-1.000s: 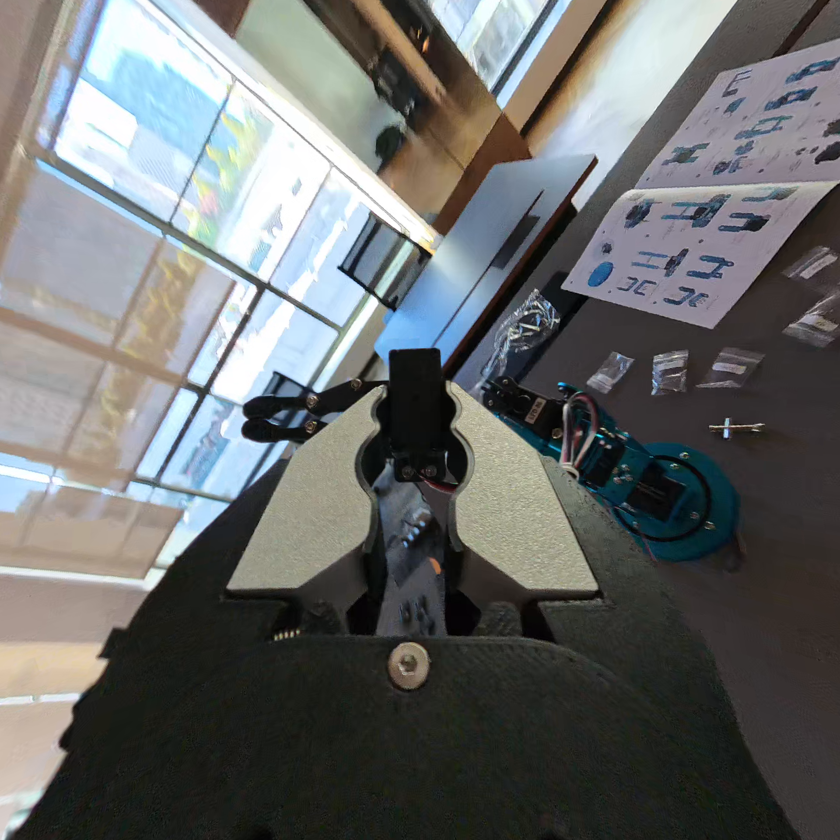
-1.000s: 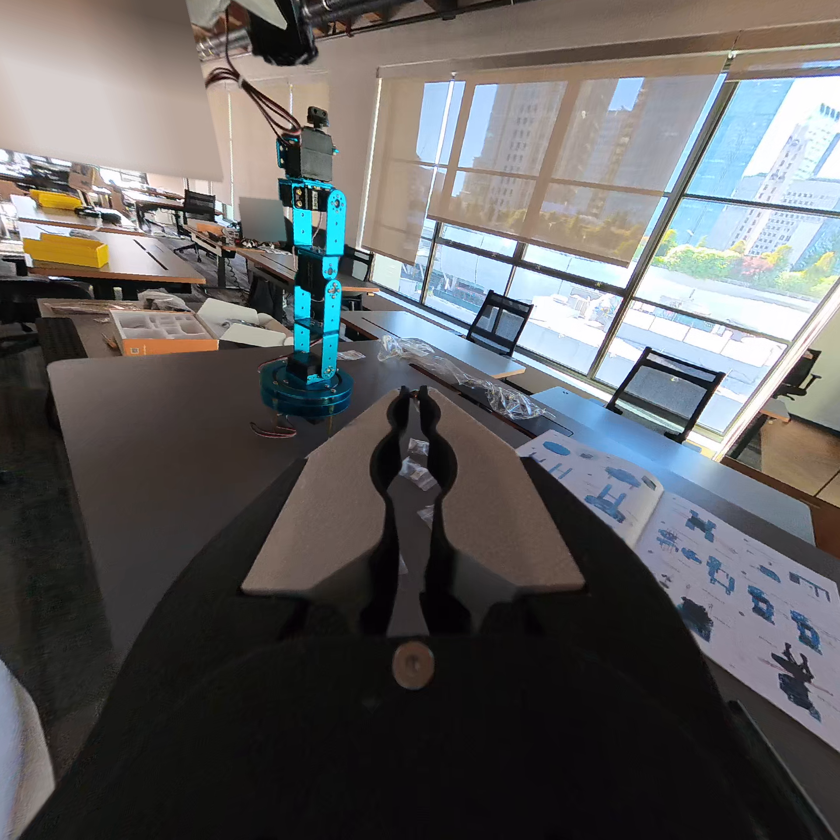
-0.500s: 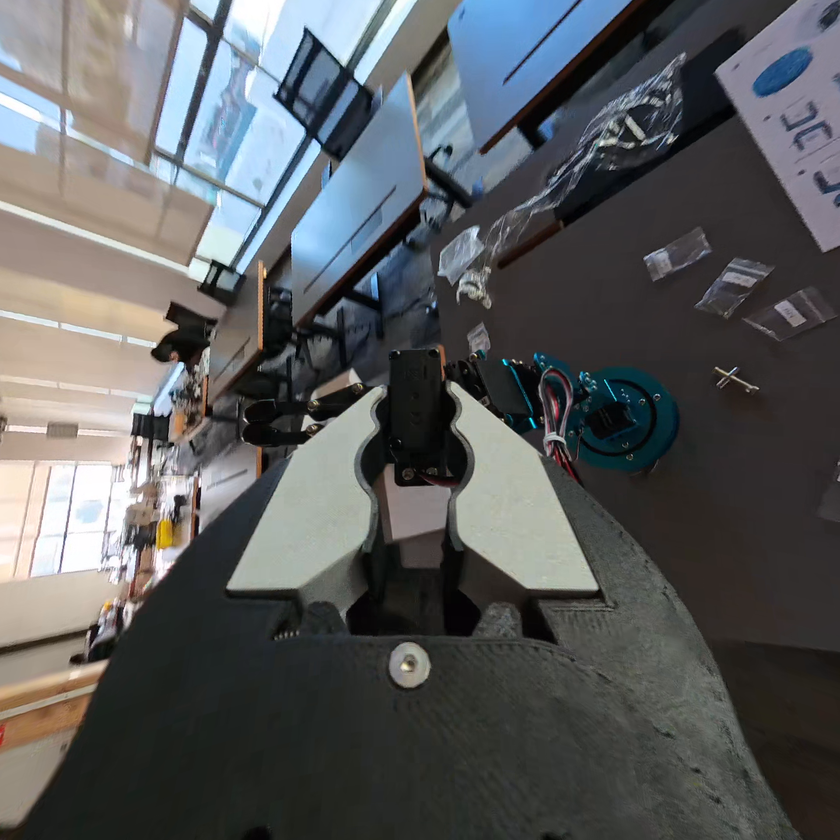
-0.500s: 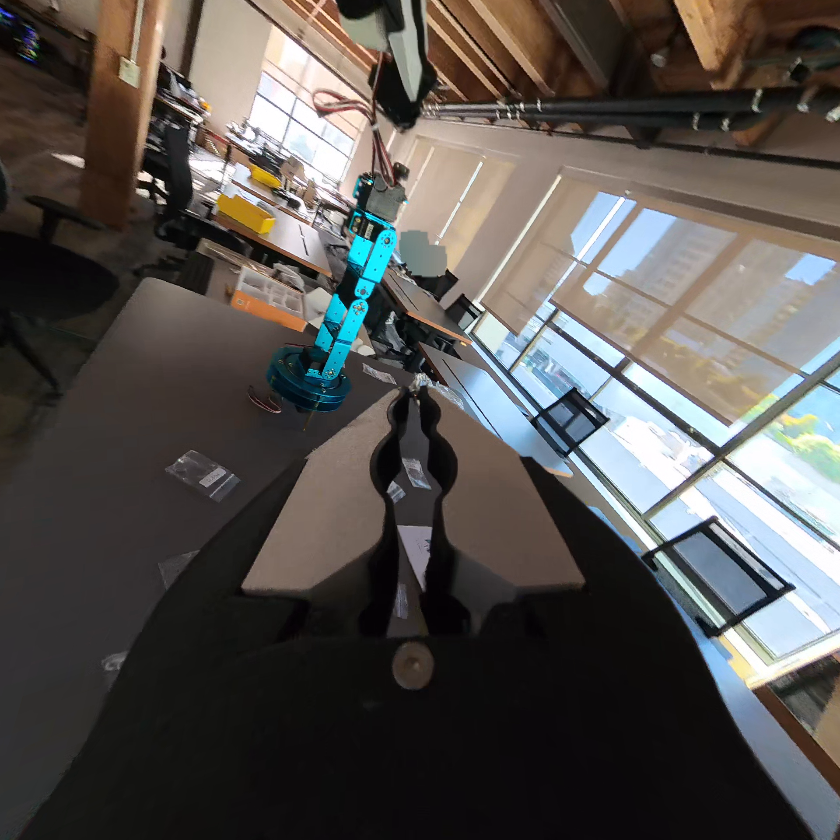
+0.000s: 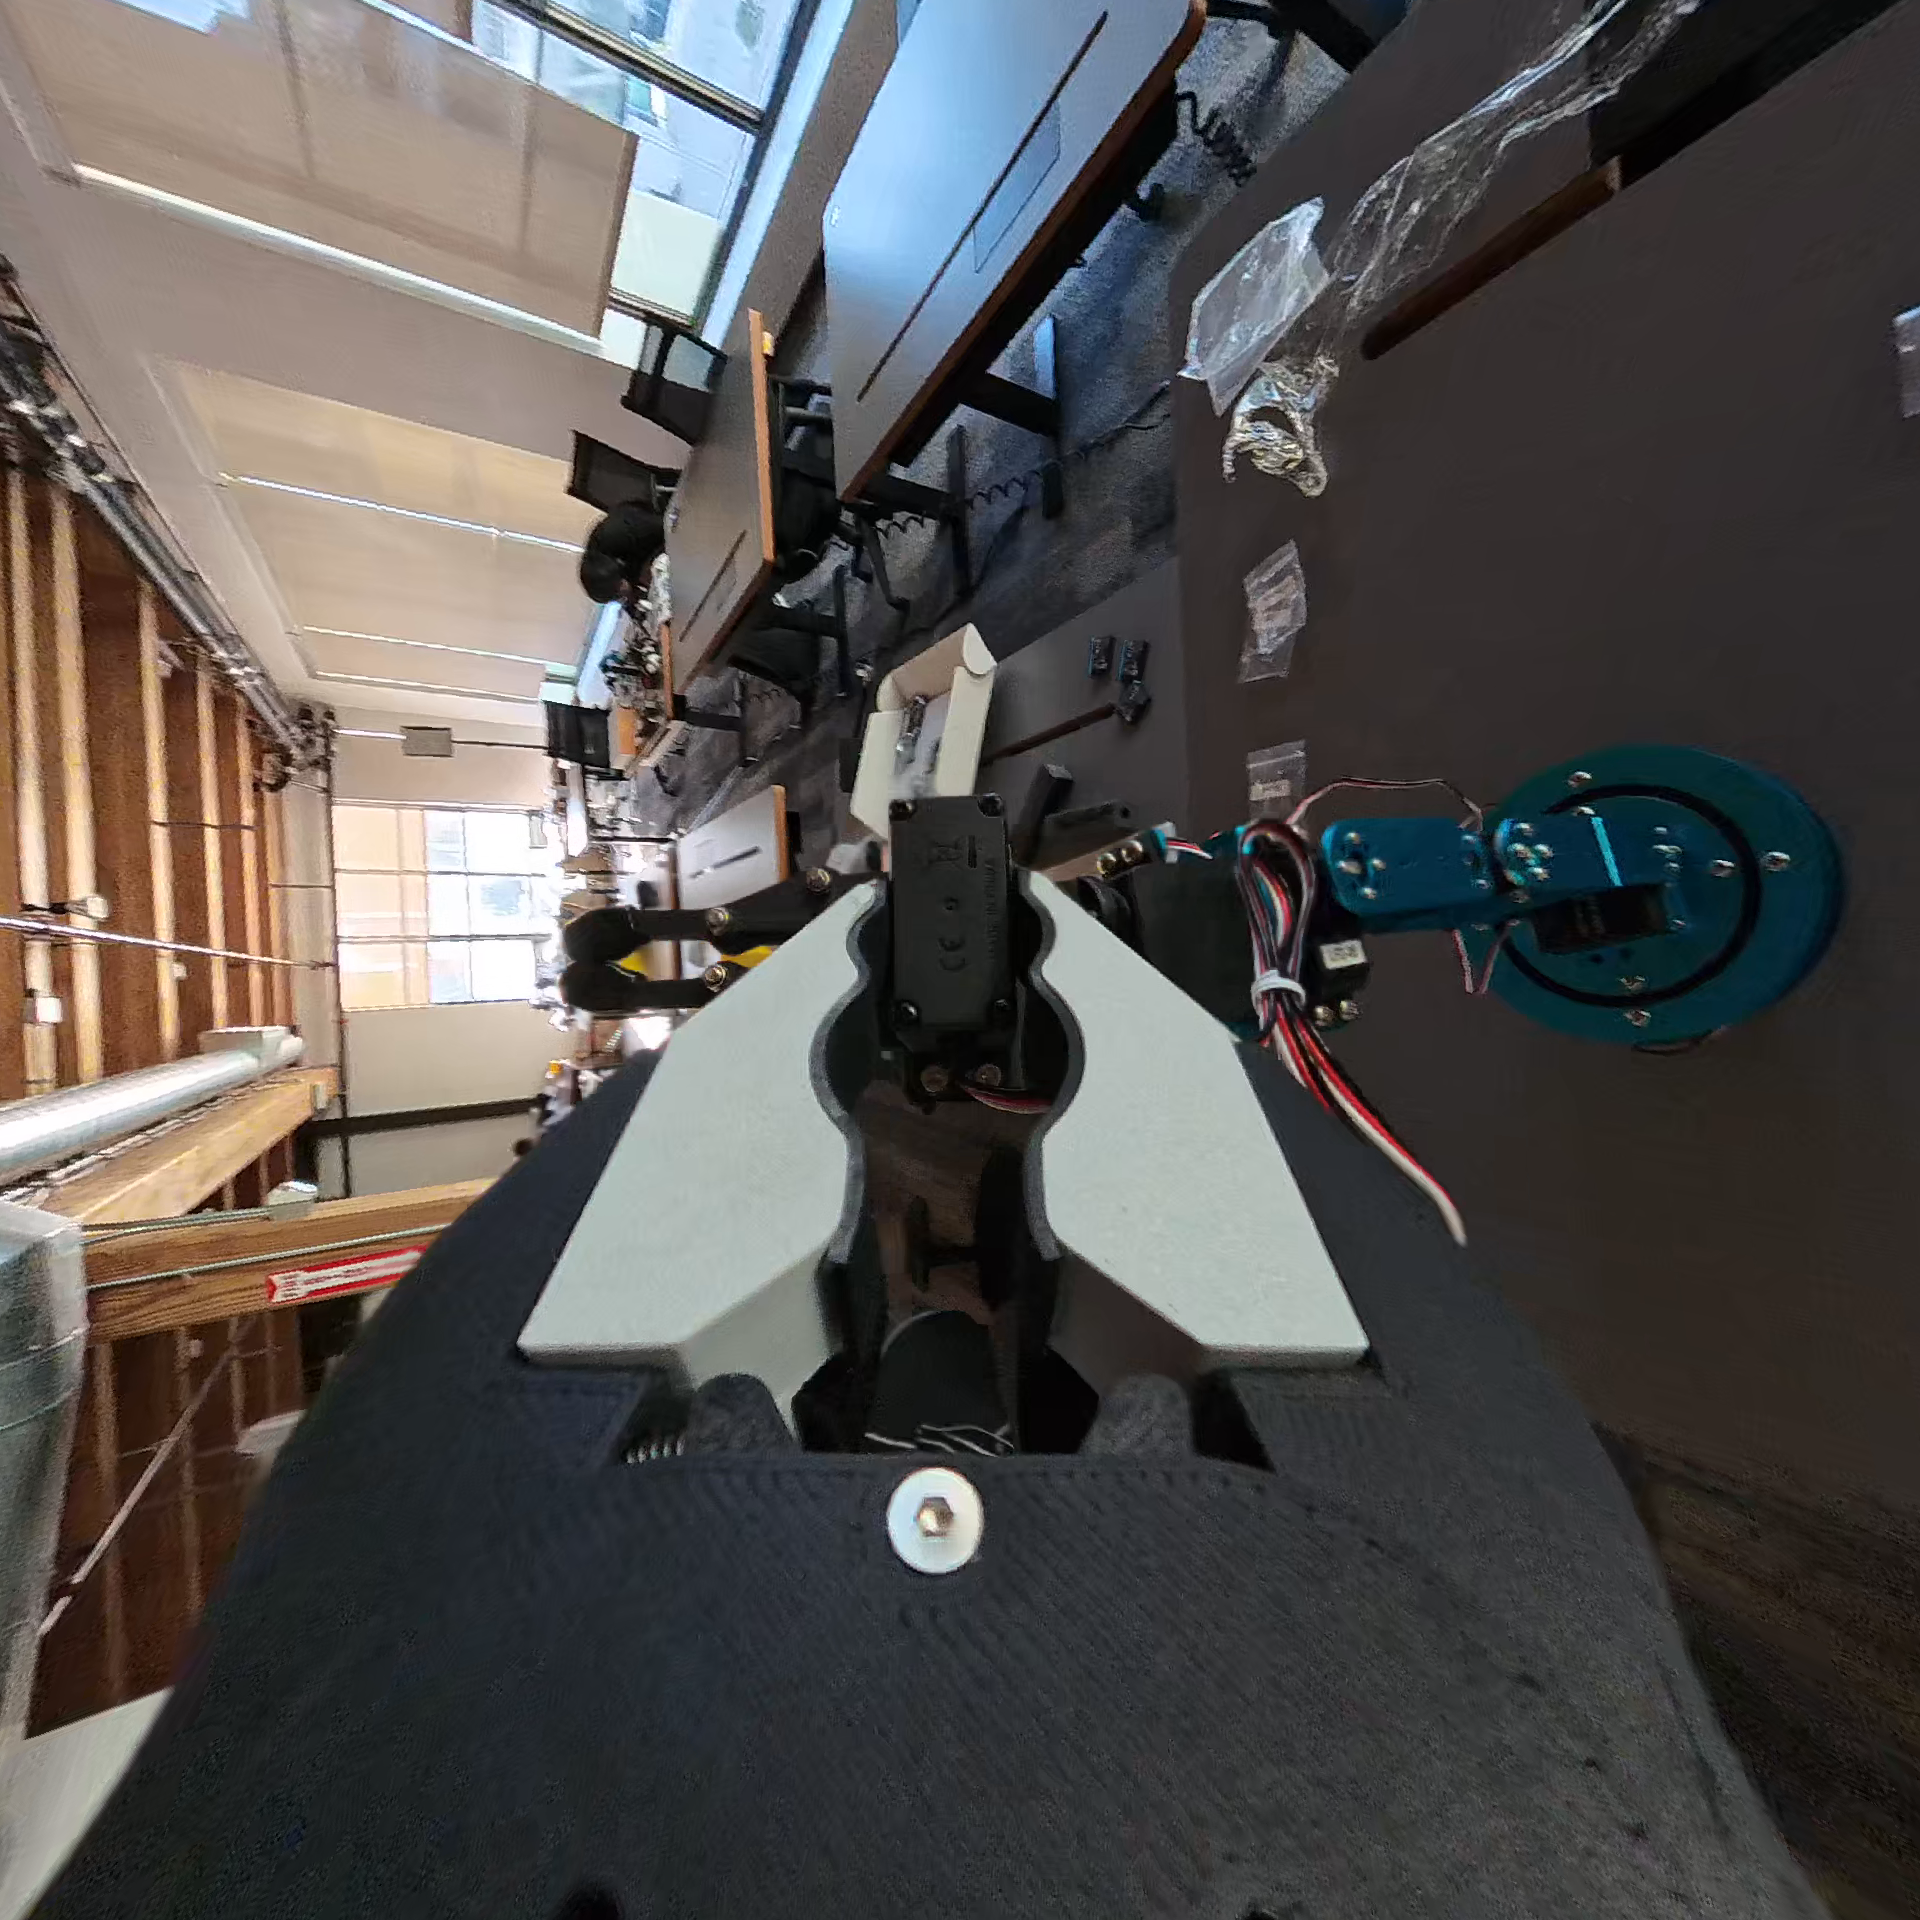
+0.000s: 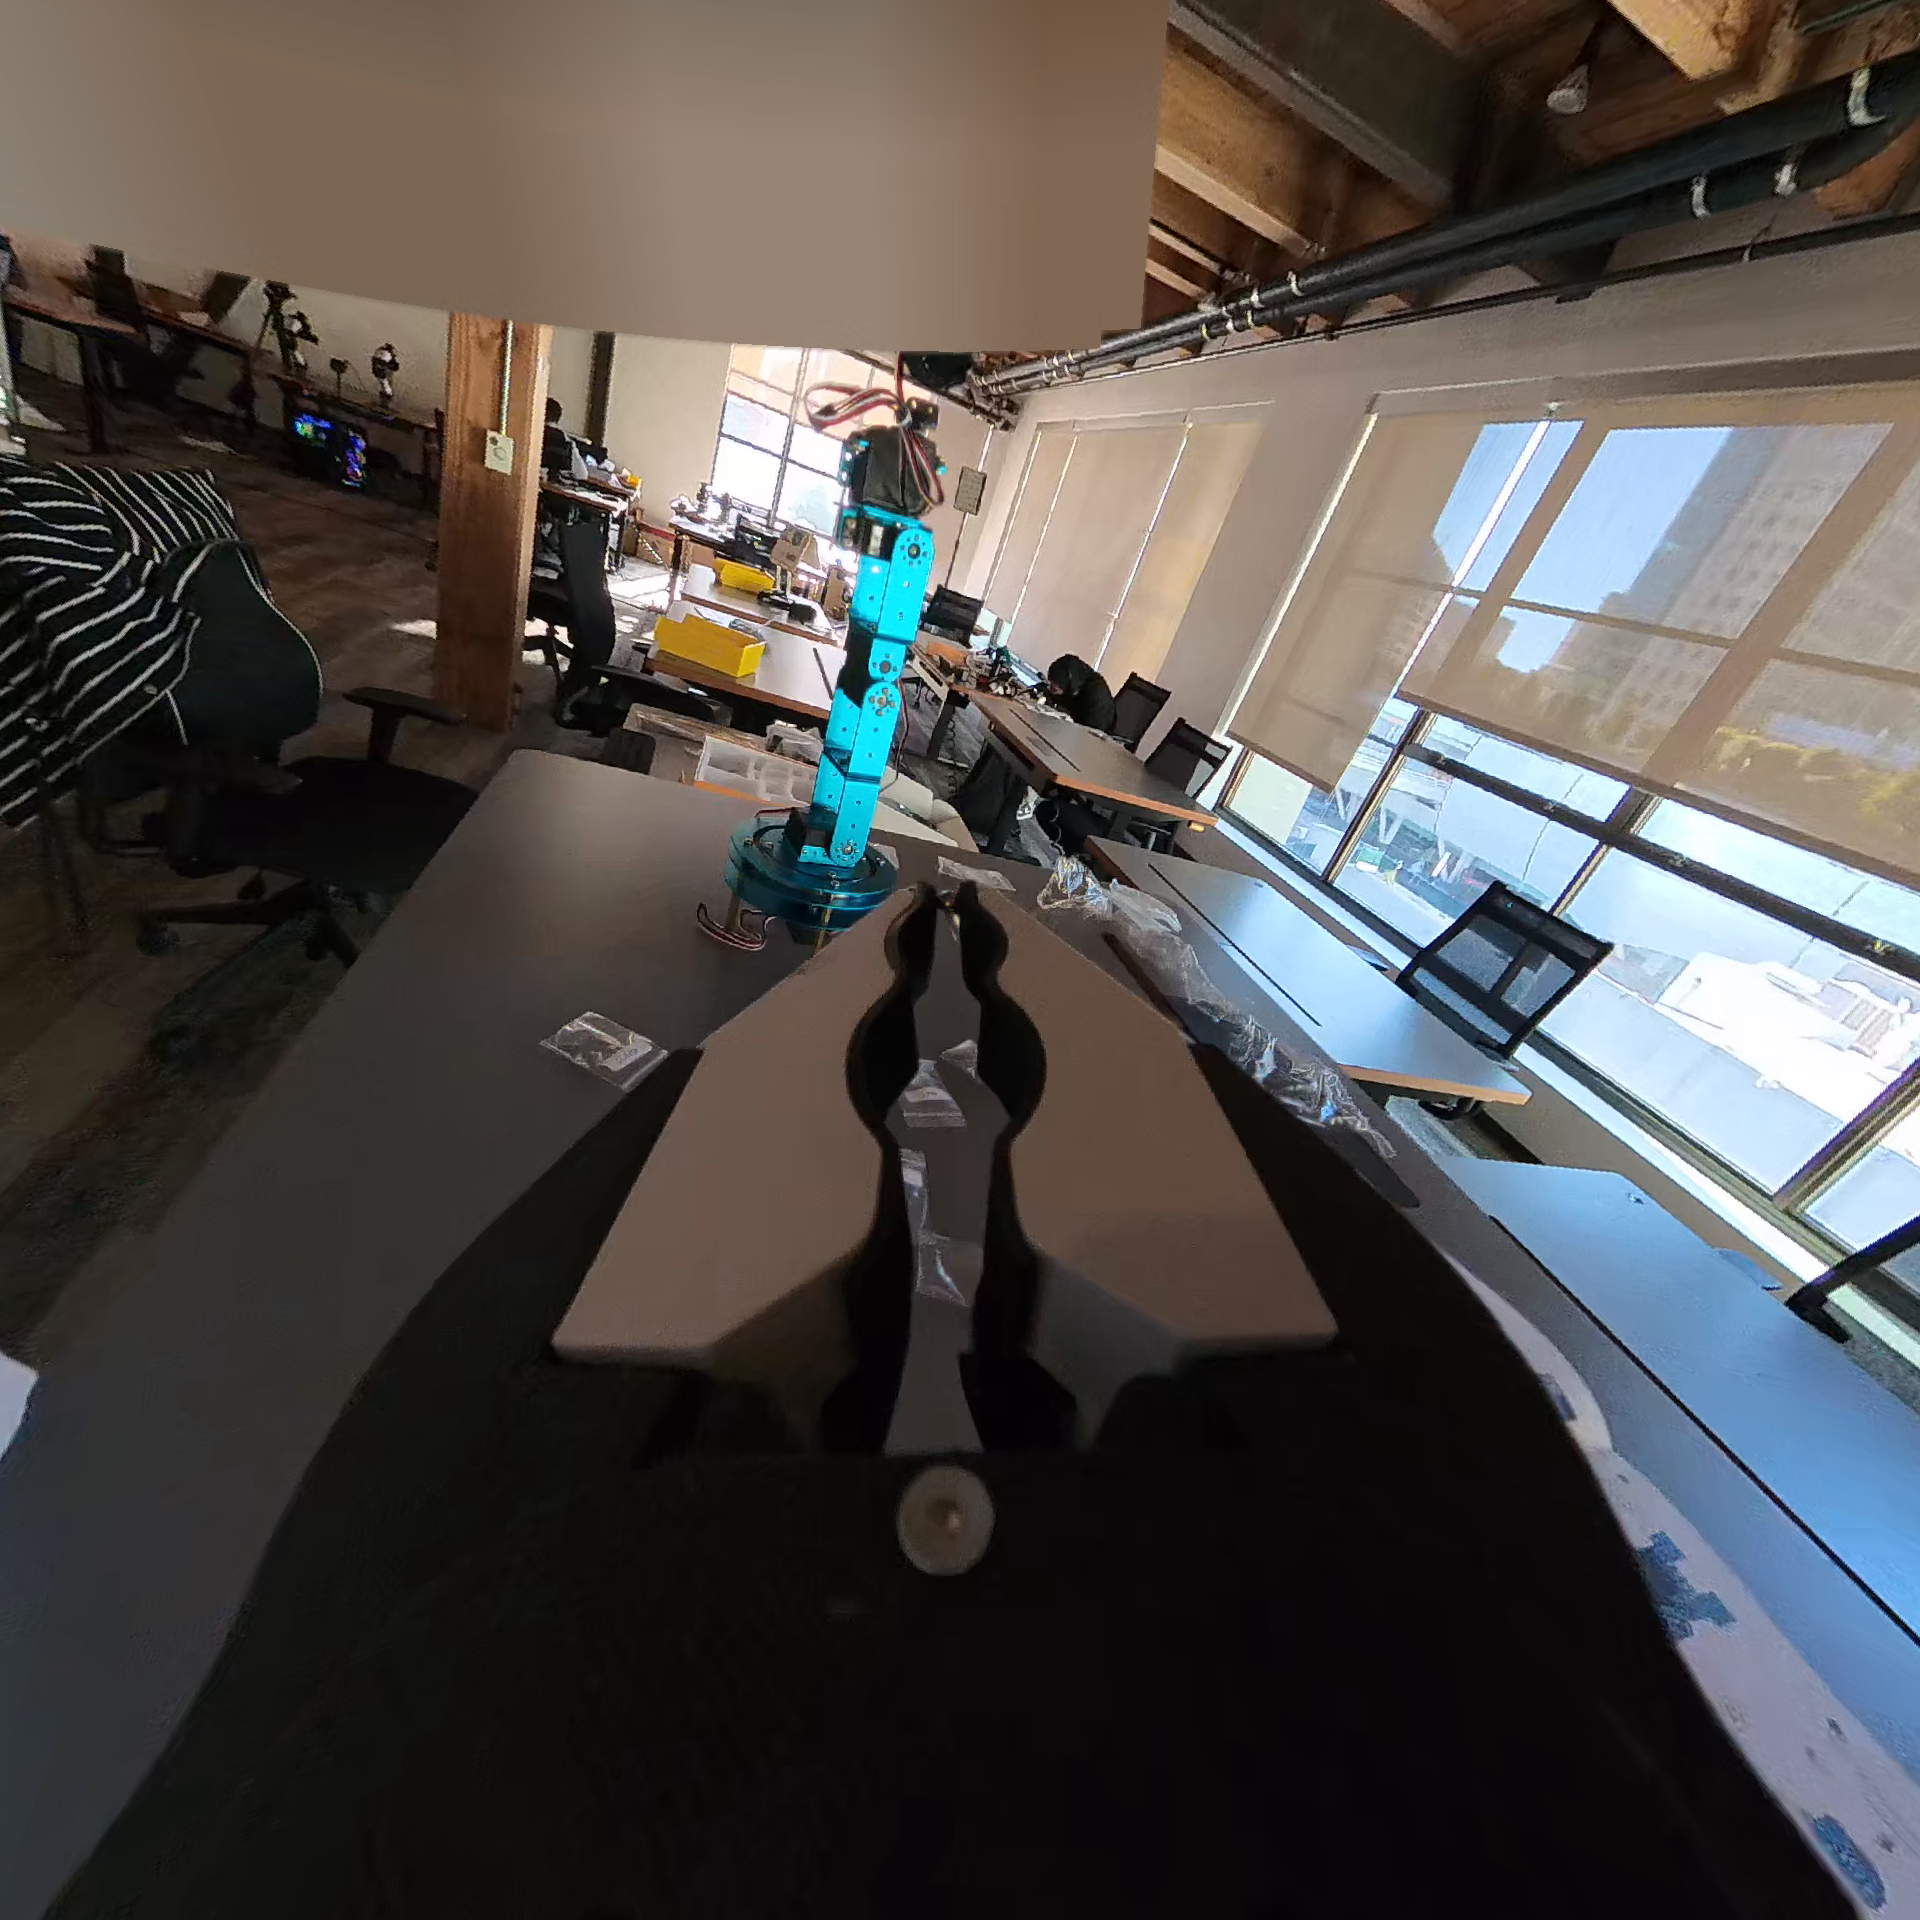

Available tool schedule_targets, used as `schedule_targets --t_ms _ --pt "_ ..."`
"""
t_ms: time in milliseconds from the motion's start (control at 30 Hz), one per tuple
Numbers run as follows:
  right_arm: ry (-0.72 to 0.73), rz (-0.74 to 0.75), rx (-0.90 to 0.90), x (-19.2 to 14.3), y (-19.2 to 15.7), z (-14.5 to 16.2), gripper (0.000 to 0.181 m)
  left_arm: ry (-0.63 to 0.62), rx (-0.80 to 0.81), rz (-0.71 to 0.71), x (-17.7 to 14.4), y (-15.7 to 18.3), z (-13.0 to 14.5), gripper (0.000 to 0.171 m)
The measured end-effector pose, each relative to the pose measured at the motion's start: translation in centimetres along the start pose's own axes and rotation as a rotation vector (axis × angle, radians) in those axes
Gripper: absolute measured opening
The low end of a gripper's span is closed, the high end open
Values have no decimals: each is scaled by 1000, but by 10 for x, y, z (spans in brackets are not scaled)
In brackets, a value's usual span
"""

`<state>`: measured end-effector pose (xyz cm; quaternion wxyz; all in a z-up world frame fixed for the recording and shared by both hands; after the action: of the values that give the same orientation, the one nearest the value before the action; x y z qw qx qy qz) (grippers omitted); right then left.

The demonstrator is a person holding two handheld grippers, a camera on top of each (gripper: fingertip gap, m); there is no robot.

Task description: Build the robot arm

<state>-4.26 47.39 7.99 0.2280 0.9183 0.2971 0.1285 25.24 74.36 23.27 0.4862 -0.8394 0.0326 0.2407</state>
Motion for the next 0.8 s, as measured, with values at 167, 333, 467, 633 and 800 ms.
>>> schedule_targets --t_ms 167,333,467,633,800 --pt "22 -43 76 0 -3 5 3 77 80 -87 3 -3 -6 21" --pt "37 -46 75 -1 -1 2 3 90 66 -74 7 2 -5 21" --pt "33 -48 76 0 -2 4 3 81 59 -83 9 0 0 21" --pt "27 -33 71 -1 3 7 3 87 58 -117 5 -8 3 21" --pt "-8 2 48 -11 4 11 3 102 15 -98 -2 -13 6 21"
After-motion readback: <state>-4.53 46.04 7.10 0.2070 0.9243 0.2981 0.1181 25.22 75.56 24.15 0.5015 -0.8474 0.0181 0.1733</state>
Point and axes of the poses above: each gripper's, where its closed fingertips meet, x out along the fingers, z out of its underside, y = z × x across the jaws, the point moved 1 cm from there along -x, back along the fingers, and after that the axes turned 11 degrees about -x, right-handed, at the moved point
